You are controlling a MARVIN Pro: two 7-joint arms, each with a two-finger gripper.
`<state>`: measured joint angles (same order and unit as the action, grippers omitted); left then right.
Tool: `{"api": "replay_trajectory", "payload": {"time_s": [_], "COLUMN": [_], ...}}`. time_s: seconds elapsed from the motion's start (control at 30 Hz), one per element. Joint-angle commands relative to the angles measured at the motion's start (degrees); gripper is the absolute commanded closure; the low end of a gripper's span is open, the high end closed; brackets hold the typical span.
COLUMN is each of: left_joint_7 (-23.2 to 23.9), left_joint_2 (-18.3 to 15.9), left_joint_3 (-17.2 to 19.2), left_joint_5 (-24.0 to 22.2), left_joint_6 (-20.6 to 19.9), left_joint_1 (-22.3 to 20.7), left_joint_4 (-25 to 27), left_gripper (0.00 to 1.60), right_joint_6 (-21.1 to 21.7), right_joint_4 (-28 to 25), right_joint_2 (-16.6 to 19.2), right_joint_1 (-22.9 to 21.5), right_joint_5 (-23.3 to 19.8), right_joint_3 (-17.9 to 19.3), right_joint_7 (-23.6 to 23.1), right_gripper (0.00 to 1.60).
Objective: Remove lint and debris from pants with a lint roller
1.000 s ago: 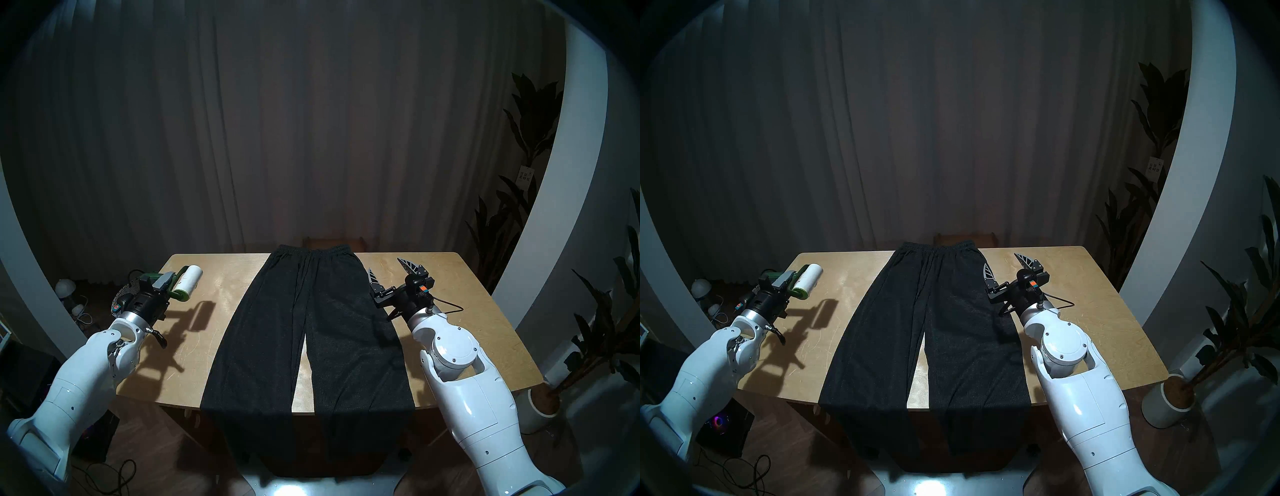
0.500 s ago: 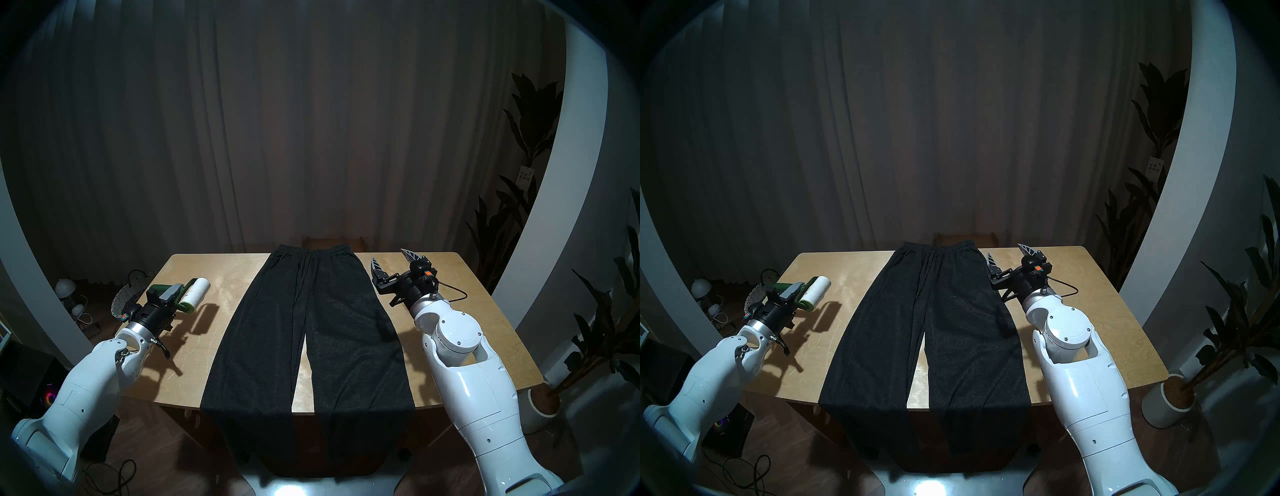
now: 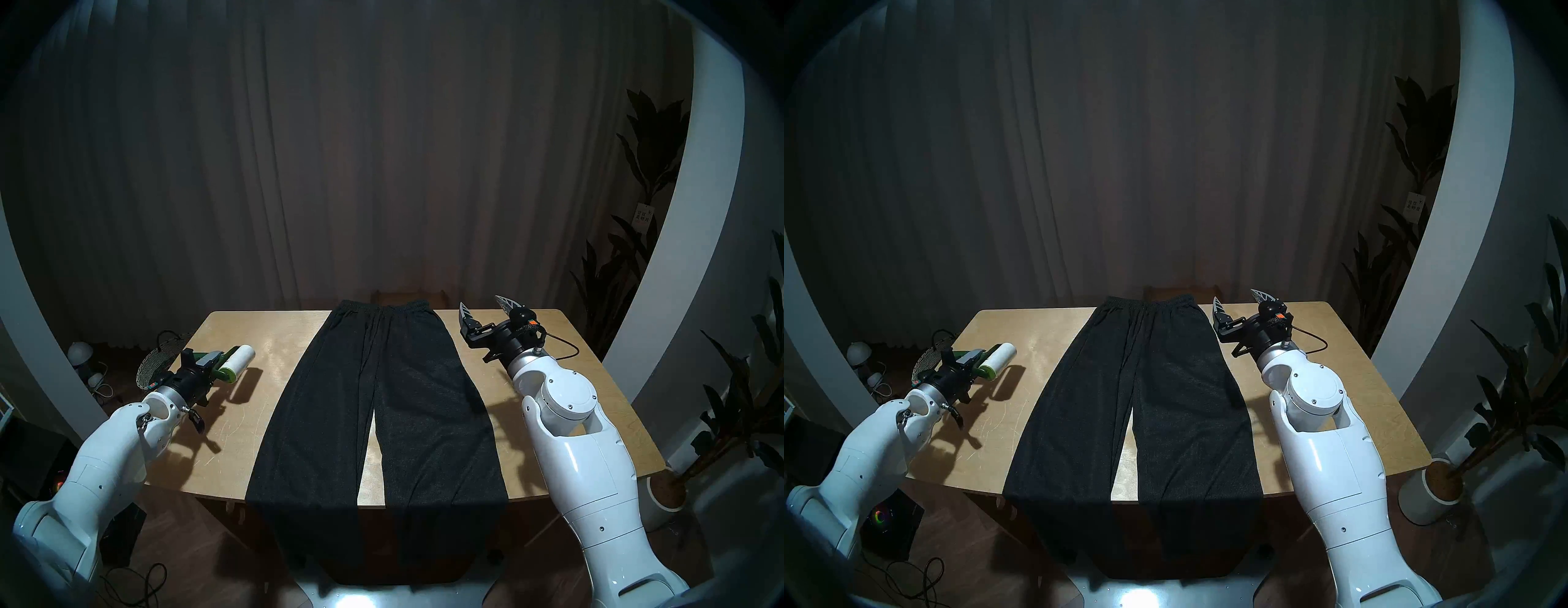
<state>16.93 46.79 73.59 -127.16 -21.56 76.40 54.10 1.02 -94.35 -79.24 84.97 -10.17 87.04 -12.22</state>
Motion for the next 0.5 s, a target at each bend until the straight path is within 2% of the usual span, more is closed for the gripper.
{"api": "replay_trajectory", "payload": {"time_s": [0.0, 0.23, 0.33, 0.4, 0.43, 0.47], "left_joint_7": [1.4, -1.9, -5.1, -5.7, -7.4, -7.6], "left_joint_2": [1.6, 3.3, 3.0, 2.3, 2.7, 2.0], "left_joint_3": [0.3, 3.6, 3.4, 2.5, 3.1, 2.1], "left_joint_5": [-0.6, -8.4, -9.3, -7.4, -8.8, -6.4], "left_joint_6": [-1.5, -7.1, -6.5, -5.5, -5.1, -3.4], "left_joint_1": [-3.6, -4.1, -4.7, -5.0, -5.0, -5.0], "left_joint_4": [-0.9, -2.0, -2.7, -2.8, -2.8, -2.4], "left_gripper": [1.60, 1.60, 1.60, 1.60, 1.60, 1.60], "right_joint_6": [-1.0, -1.1, -1.5, -1.9, -2.0, -2.1], "right_joint_4": [-0.8, -0.4, -0.3, -0.1, -0.1, -0.1], "right_joint_2": [0.1, 0.4, 0.5, 0.6, 0.5, 0.5], "right_joint_1": [-1.7, -1.9, -1.9, -1.9, -1.8, -1.8], "right_joint_5": [0.1, 0.4, 0.7, 0.9, 1.0, 1.1], "right_joint_3": [0.3, 0.4, 0.3, 0.2, 0.2, 0.2], "right_joint_7": [-0.2, -0.5, -0.9, -0.9, -1.0, -0.9], "right_gripper": [0.00, 0.00, 0.00, 0.00, 0.00, 0.00]}}
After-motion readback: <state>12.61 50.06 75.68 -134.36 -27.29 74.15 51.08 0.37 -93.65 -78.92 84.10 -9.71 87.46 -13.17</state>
